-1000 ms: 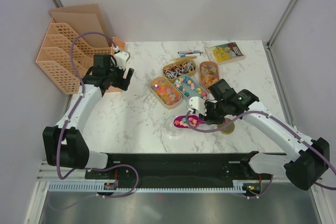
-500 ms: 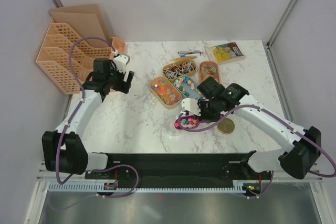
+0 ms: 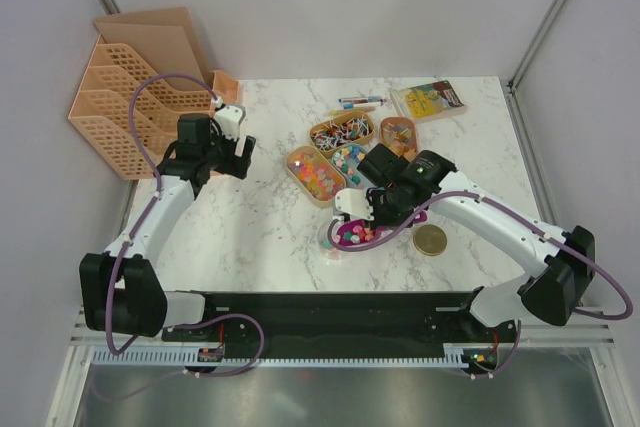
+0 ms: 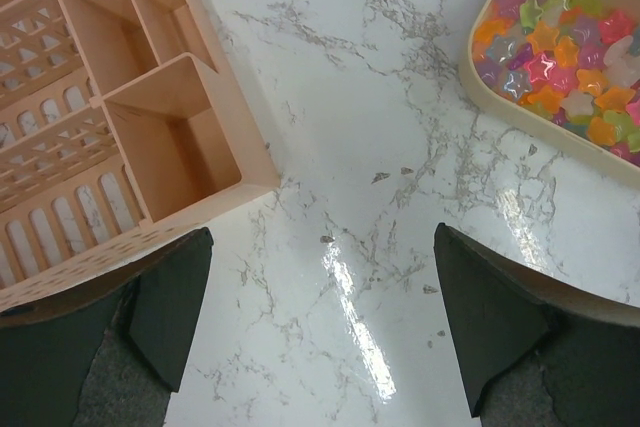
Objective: Pack the candies
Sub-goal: Place the fake candies in the packing bottle.
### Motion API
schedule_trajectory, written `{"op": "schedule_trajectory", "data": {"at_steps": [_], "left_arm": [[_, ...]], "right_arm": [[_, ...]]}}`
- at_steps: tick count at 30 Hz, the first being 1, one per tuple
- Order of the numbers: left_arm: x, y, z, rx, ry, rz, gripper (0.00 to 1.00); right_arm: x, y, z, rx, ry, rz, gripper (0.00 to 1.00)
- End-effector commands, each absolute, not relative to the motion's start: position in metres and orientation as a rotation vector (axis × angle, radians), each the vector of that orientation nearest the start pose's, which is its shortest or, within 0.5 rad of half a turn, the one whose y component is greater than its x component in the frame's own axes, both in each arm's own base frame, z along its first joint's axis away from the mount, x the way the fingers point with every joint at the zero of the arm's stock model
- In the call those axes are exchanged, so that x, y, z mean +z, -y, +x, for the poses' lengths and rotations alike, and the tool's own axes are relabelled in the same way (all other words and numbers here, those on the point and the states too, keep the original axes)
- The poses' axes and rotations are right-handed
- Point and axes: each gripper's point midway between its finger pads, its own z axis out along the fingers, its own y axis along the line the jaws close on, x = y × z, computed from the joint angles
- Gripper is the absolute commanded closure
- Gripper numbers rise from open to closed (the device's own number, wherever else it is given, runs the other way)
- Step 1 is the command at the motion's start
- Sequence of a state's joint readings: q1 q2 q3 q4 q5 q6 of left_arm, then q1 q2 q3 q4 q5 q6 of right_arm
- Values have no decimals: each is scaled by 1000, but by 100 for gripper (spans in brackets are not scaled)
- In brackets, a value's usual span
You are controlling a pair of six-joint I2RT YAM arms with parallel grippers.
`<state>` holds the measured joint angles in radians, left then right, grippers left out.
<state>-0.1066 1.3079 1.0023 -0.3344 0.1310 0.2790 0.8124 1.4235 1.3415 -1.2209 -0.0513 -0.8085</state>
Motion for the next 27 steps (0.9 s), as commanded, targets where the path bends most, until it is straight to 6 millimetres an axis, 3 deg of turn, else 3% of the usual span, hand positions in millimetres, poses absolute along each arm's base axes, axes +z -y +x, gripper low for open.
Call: {"op": "schedule_trajectory", "data": {"at_steps": [1,12,18,21,27], "left_arm": [[185,44,384,-9,-2092,414,0],[184,46,381,-24,-2083,403,0],[179,51,381,-74,-2115,373,0],[180,63,378,-158,-2139,383,0],[186,128,348,-662,-2177,519,0]], "right_arm": [[178,-178,199,16,-1971,-2114,100],[188,-183,199,-54,-1973,-2114,100],[202,-192,205,-39,-1977,-2005,100],[209,-197,207,-22,-1974,-1936,100],[227,-213,215,44,-1884,-1776,100]]}}
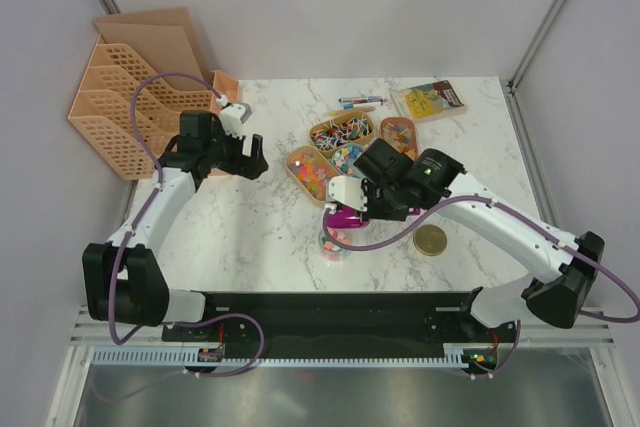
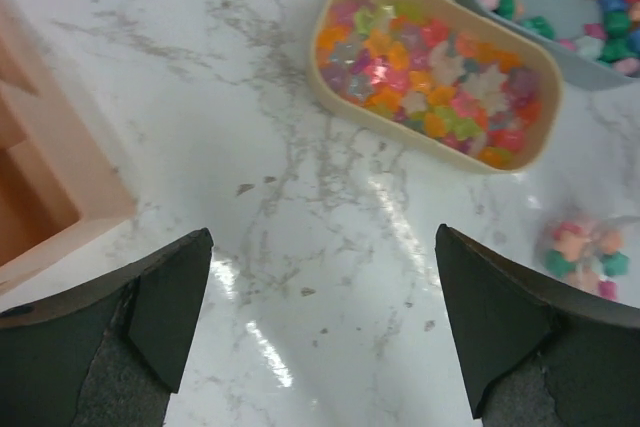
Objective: Pack the candies
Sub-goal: Place the fake candies in the packing bottle, then adjust the spatula.
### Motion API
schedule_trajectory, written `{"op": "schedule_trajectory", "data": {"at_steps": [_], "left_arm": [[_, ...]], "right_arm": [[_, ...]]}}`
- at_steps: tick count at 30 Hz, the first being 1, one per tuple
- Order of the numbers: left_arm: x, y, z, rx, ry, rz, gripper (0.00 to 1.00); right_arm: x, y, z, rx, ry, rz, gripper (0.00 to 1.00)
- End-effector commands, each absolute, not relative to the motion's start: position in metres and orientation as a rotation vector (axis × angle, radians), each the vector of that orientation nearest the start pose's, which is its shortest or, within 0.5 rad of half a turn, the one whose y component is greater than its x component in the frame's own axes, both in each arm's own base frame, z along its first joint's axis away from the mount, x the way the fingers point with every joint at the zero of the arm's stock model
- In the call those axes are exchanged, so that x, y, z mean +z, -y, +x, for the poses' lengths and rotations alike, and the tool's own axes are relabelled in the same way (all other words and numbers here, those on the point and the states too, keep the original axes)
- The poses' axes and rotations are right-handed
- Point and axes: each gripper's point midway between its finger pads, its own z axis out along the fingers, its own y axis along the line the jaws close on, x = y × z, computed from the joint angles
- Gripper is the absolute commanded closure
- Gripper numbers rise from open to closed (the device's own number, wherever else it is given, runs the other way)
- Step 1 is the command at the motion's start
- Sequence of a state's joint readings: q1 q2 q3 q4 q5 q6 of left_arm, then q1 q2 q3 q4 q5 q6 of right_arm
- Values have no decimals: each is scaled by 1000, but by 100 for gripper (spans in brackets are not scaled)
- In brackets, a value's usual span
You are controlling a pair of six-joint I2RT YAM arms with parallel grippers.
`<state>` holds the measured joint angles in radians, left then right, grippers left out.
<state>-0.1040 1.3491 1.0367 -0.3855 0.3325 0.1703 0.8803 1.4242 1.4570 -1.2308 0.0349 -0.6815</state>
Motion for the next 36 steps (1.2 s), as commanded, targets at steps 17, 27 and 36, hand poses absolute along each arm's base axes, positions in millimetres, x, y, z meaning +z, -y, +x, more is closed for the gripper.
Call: {"op": "schedule_trajectory", "data": {"at_steps": [17,27,36], "left_arm": [[203,196,297,-1506,-2103,570,28],[200,201,293,-1548,-2106,573,28],[202,208,296,-1654,-2084,574,54]], "right_arm": [[257,-260,246,118,-1794,-1623,100],[266,-277,256,143,-1782,-1596,100],[274,-294,258,198,-1756,-1605,100]]}}
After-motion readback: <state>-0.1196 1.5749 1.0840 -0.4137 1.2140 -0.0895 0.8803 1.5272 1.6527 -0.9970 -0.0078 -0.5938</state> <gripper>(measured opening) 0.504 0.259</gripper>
